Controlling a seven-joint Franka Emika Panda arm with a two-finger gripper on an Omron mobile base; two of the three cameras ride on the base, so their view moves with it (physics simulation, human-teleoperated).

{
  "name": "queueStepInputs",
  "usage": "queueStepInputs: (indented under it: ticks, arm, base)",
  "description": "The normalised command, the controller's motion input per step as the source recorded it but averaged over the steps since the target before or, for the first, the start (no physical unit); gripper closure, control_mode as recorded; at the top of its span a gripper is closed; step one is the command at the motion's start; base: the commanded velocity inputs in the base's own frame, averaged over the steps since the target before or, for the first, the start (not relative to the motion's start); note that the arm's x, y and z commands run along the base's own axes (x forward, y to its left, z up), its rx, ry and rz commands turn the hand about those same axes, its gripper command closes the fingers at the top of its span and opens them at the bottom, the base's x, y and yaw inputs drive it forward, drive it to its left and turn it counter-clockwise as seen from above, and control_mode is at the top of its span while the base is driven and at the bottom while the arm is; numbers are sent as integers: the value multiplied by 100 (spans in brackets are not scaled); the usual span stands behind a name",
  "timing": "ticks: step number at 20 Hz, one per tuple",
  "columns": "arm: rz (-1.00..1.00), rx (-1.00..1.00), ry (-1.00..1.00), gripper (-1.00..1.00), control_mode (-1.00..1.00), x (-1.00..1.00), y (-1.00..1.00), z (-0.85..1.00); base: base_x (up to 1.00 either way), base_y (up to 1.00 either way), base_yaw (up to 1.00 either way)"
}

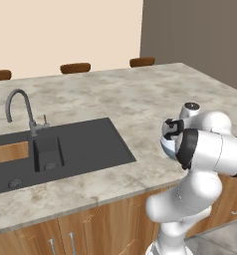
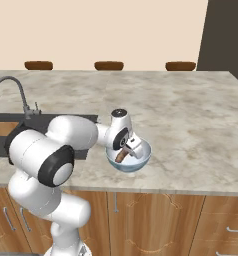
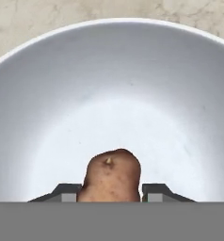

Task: Pick the pears from the cabinet and place them in one bowl. Pick the potato from the sink and place it in the other bowl.

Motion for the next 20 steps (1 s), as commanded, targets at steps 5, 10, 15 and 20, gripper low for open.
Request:
queueStepInputs:
  ticks: [5, 10, 15, 20]
  arm:
    - [0, 0, 4, -100, -100, 0, -6, 45]
    - [0, 0, 2, -100, -100, -2, 2, 64]
    - [2, 0, 4, -100, -100, -19, 33, 50]
    - [19, 0, 4, -100, -100, -52, 59, 25]
  base:
    - [0, 0, 0]
    - [0, 0, 0]
    - [0, 0, 0]
    - [0, 0, 0]
